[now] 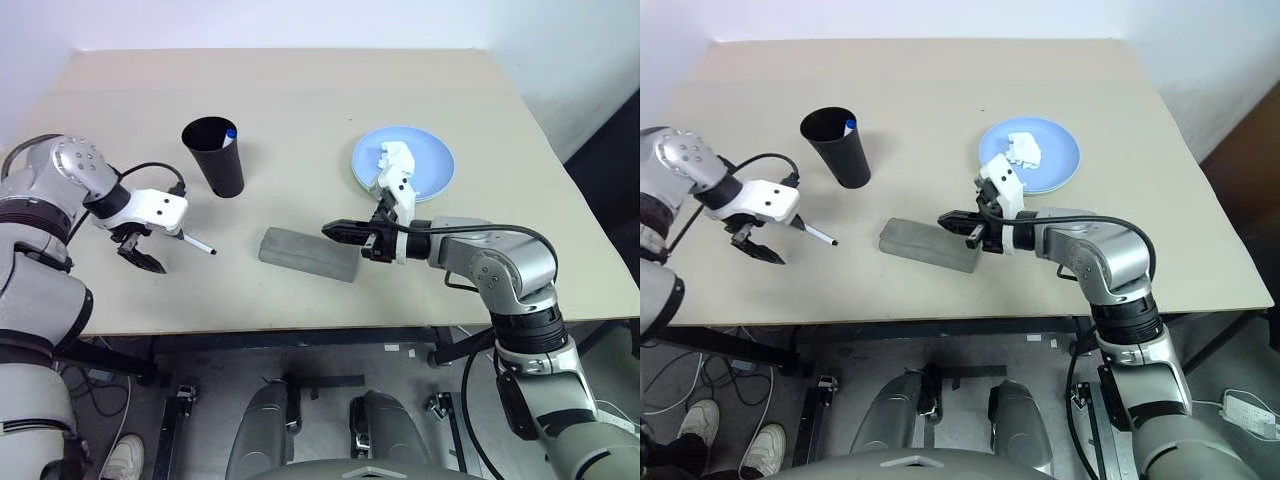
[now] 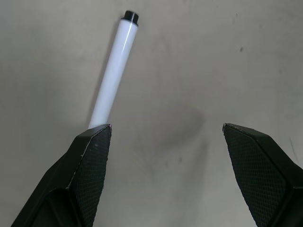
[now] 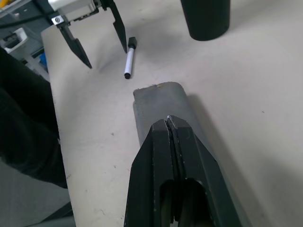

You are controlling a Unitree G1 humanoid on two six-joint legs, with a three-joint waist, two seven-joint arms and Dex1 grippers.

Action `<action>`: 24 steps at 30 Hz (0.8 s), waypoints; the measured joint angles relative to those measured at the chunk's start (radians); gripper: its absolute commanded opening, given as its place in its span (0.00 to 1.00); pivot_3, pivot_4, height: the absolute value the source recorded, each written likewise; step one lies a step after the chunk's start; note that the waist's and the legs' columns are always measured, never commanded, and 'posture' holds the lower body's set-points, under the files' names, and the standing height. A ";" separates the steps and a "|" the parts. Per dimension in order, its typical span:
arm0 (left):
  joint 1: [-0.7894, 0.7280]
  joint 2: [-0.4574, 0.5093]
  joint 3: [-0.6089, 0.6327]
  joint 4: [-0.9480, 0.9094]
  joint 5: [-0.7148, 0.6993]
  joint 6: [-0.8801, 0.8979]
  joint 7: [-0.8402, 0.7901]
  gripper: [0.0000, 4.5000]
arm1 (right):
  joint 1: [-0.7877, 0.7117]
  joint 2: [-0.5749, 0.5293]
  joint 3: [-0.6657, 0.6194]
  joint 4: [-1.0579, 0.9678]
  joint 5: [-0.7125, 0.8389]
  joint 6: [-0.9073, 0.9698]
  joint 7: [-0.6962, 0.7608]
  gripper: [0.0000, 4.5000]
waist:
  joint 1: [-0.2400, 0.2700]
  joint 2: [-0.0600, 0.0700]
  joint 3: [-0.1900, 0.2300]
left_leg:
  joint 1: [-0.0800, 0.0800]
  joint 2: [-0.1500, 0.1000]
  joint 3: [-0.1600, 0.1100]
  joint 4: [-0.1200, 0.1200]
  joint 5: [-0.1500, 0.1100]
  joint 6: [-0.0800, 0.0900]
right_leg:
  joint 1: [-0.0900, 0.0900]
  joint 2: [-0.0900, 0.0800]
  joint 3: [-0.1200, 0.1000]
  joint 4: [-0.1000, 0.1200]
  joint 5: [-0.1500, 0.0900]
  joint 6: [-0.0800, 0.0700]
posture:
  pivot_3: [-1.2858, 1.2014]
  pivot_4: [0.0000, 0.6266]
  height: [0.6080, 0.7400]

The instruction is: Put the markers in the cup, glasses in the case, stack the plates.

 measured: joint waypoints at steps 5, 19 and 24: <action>0.000 -0.035 0.089 0.008 0.034 -0.004 0.000 0.87 | 0.004 -0.002 -0.003 -0.009 0.011 0.009 -0.012 0.00 | -0.003 0.000 0.000 | 0.000 0.000 0.000 0.001 0.001 0.002 | 0.001 0.000 0.000 0.001 0.000 0.000 | 0.52 0.24 0.75; 0.000 -0.050 0.288 0.007 0.063 -0.051 0.027 0.87 | -0.003 -0.019 -0.017 -0.010 0.031 0.025 -0.012 0.00 | -0.002 0.000 0.000 | 0.001 0.000 0.000 0.007 0.002 0.005 | 0.003 0.001 -0.001 0.003 0.002 0.004 | 0.52 0.24 0.75; 0.000 -0.061 0.299 0.008 0.157 -0.127 0.153 0.87 | -0.003 -0.019 -0.019 -0.010 0.039 0.025 -0.012 0.00 | -0.001 0.000 0.000 | 0.000 0.000 0.000 0.009 0.001 0.007 | 0.004 0.001 -0.001 0.003 0.005 0.005 | 0.52 0.24 0.75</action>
